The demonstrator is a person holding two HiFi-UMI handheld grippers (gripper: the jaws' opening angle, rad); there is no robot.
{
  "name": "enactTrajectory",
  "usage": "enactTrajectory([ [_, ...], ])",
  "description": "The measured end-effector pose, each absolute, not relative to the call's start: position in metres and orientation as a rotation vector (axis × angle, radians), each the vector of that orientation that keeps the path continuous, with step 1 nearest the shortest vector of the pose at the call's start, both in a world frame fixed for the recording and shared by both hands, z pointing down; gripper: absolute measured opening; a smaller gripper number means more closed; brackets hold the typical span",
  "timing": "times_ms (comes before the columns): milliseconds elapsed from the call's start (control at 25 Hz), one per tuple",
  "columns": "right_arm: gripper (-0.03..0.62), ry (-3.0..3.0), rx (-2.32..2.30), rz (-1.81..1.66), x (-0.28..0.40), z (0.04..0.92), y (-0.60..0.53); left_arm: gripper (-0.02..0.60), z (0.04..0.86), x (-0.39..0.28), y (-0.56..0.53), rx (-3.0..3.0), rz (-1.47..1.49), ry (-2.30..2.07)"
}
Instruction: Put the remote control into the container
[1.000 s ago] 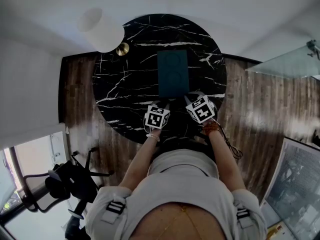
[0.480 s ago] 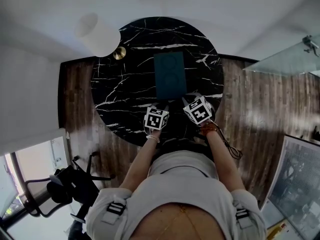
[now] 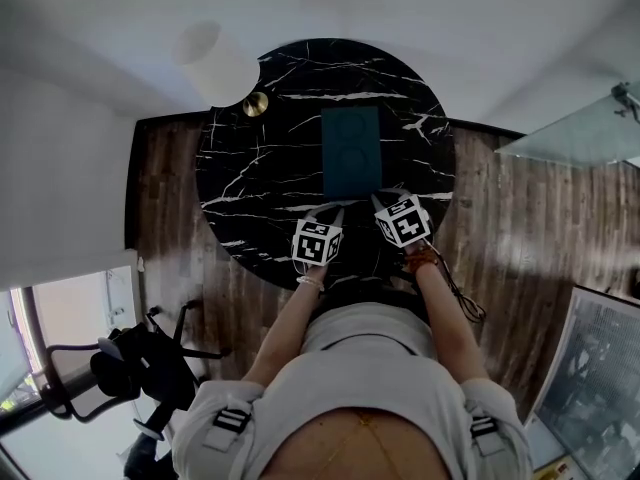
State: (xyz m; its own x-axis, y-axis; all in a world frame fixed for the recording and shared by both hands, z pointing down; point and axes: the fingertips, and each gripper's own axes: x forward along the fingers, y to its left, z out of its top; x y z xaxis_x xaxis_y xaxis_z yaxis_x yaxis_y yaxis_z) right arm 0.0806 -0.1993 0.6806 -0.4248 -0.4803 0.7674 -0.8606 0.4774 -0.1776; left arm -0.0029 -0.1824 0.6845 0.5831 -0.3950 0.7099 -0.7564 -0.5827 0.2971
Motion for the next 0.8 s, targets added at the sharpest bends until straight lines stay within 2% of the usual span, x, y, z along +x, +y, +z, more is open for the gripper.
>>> enactTrajectory([
  [400, 0.012, -2.188, 1.185, 0.704, 0.071, 0.638, -0.201, 0.006, 0.62, -0.008, -0.195, 2.319, 0.641, -1.022],
  [800, 0.012, -2.369, 1.3, 0.521, 0.058, 0.549, -0.204, 0.006, 0.541, -0.004, -0.203, 2.482, 0.51, -1.118],
])
